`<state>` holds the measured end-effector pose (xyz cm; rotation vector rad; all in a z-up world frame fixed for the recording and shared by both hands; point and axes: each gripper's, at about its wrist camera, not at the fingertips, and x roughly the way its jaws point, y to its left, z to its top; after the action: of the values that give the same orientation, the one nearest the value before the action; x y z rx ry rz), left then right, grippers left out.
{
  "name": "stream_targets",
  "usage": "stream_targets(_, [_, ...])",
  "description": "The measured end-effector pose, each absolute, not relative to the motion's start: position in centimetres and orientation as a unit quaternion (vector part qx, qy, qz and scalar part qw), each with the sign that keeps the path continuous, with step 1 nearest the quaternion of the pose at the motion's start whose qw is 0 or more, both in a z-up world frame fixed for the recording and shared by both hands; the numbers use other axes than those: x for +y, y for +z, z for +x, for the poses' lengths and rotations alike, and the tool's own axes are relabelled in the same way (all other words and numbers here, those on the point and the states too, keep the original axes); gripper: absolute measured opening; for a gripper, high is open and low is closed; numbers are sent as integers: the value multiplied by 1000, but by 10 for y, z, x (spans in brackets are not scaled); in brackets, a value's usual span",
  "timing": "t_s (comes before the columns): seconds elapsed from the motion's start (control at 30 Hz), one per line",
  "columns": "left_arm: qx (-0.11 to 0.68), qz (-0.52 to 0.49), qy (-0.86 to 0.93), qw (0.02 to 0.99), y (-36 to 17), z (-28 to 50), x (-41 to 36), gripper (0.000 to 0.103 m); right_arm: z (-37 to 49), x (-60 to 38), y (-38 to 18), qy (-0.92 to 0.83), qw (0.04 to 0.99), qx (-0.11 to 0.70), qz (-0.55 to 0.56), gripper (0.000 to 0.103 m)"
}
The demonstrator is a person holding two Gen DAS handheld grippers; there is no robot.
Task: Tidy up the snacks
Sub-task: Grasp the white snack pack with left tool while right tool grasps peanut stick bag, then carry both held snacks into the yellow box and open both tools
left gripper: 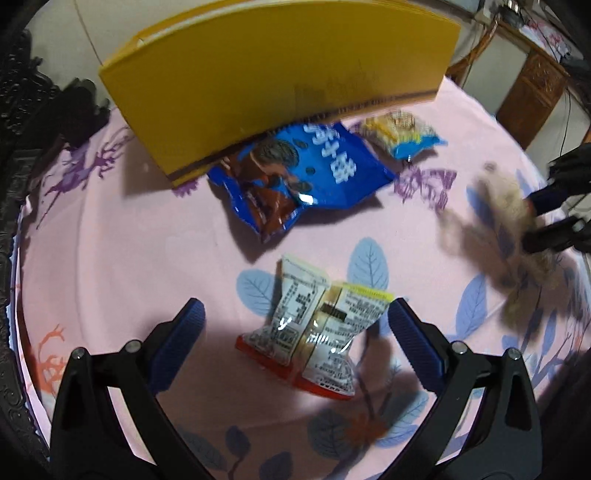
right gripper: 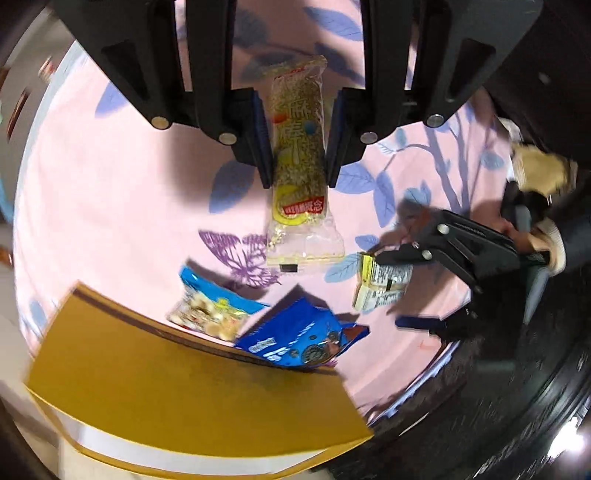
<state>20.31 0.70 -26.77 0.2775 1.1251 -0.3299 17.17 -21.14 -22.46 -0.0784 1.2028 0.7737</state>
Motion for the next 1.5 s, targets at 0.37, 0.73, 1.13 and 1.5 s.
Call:
stream_targets(0.37, [530, 90, -164, 827, -273, 191, 11, 60, 167, -218, -209, 336, 770, 543, 14, 29])
stream_targets(0.73, [488, 7, -123, 864, -232, 139, 24, 59, 152, -220, -191, 344, 782, 517, 42, 28])
stream_targets(1.13, [400, 7, -112, 910, -141, 137, 22, 59, 155, -227, -134, 356, 818, 448, 60, 28])
stream_targets(1.5, [314, 9, -107, 943, -51, 199, 15, 59, 210, -245, -39, 331, 884, 319, 81, 28])
